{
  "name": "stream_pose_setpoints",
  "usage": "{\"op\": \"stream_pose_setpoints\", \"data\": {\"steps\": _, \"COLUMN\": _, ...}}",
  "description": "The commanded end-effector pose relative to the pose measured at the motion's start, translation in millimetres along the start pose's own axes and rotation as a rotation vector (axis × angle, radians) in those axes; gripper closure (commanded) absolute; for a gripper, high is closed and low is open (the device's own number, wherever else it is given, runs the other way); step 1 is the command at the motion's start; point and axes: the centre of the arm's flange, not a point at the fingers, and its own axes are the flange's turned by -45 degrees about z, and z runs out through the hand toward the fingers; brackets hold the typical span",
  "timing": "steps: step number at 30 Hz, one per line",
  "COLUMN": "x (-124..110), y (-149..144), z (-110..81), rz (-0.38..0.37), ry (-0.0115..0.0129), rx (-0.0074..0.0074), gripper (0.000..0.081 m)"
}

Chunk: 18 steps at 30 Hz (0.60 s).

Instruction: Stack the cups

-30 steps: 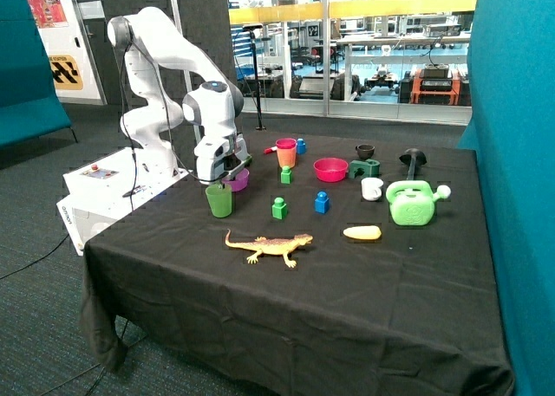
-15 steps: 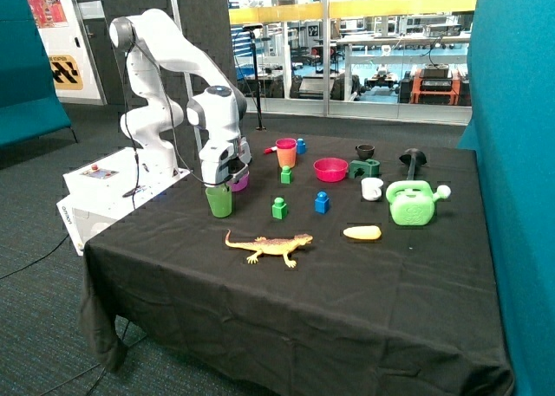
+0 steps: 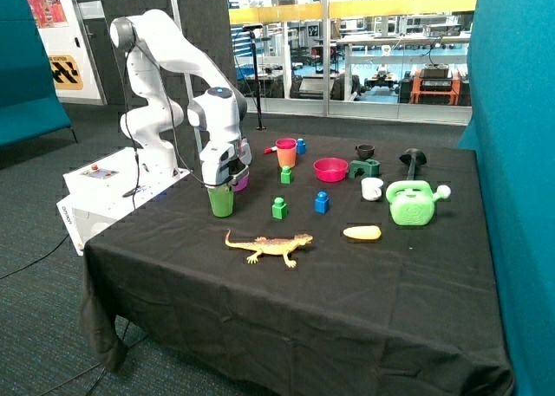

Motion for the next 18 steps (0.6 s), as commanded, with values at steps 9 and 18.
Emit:
{"op": "stream_pose_setpoints", "data": {"steps": 9, "x": -5.0, "y": 5.5, "z": -3.7, "rz": 0.018, "ry": 0.0013, "rx": -0.0030, "gripper": 0.0808}}
{"op": "stream_pose_setpoints", "data": {"steps": 18, "x": -4.0, "y": 6.6, "z": -4.5, "rz": 0.017, "ry": 0.0013, "rx": -0.0030, "gripper": 0.0808}}
